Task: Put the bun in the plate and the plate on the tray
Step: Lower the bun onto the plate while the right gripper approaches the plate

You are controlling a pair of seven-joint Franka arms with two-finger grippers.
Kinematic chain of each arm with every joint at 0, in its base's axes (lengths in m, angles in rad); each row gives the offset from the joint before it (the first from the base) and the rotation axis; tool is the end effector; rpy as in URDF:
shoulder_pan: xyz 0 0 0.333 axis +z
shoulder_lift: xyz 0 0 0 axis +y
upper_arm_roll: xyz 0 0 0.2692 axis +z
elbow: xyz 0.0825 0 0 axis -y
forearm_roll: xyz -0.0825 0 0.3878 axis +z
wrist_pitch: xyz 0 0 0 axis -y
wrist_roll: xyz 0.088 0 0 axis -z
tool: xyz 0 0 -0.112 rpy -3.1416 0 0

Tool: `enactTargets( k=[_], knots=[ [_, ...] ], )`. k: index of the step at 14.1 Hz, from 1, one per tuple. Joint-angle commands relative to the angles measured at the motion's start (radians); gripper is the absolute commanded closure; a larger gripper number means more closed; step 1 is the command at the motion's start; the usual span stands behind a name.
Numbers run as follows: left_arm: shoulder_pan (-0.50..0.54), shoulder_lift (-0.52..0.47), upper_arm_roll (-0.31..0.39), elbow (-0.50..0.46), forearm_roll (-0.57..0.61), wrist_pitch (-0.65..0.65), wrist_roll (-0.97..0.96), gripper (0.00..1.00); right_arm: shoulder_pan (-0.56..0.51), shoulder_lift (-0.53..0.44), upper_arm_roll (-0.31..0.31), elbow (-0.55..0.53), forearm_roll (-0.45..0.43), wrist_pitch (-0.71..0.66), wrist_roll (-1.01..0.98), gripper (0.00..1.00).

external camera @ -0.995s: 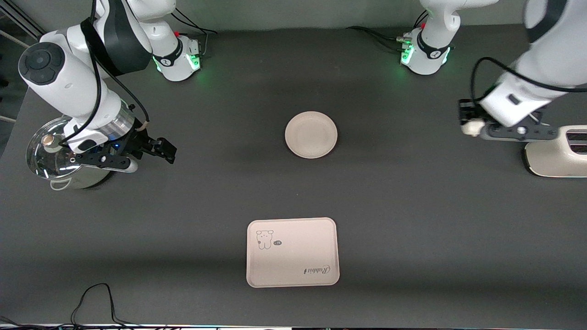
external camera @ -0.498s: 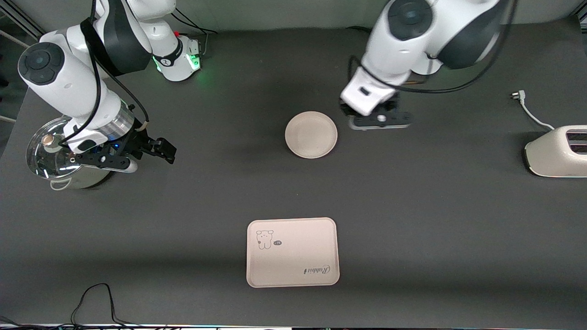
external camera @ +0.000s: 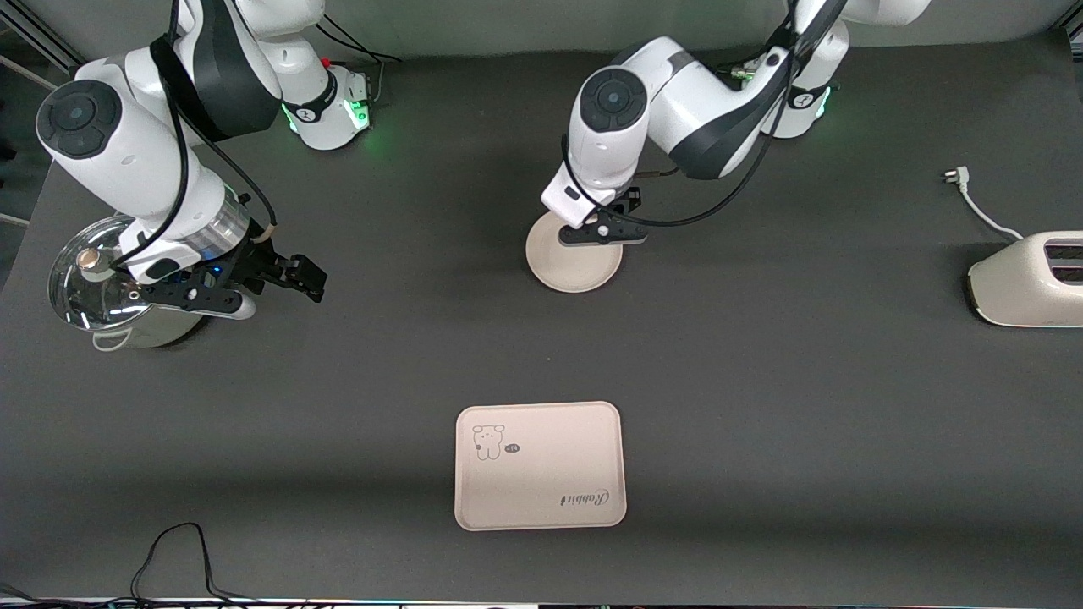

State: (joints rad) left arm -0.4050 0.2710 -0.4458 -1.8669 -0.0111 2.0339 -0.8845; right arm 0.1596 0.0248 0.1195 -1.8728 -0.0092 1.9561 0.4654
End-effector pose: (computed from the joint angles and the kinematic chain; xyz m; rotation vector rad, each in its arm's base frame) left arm 0.4004 -0.4458 0.3264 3.1104 0.0759 -0.2282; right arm 0.5552 0.1581 0.4472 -3.1112 0.2858 -0.0886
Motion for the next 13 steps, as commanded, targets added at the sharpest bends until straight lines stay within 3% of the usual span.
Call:
enactTargets(
  k=[1,4,7,10,13],
  knots=[
    [-0.028,0.025,0.015,-0.070,0.019,0.104,-0.045,0.60,0.018,0.003,0.000,-0.019,0.008,-0.003,0.006,0.00],
    [-0.072,0.109,0.016,-0.070,0.063,0.178,-0.126,0.59,0.027,0.003,0.002,-0.035,0.011,0.003,0.006,0.00],
    [-0.107,0.177,0.016,-0.070,0.143,0.215,-0.220,0.59,0.058,0.004,0.002,-0.115,0.011,0.093,0.006,0.00],
    [-0.115,0.211,0.016,-0.069,0.145,0.258,-0.238,0.59,0.093,0.033,0.002,-0.137,0.015,0.121,0.007,0.00],
    [-0.114,0.266,0.021,-0.069,0.184,0.305,-0.245,0.59,0.123,0.085,0.002,-0.146,0.122,0.181,-0.010,0.00]
  ],
)
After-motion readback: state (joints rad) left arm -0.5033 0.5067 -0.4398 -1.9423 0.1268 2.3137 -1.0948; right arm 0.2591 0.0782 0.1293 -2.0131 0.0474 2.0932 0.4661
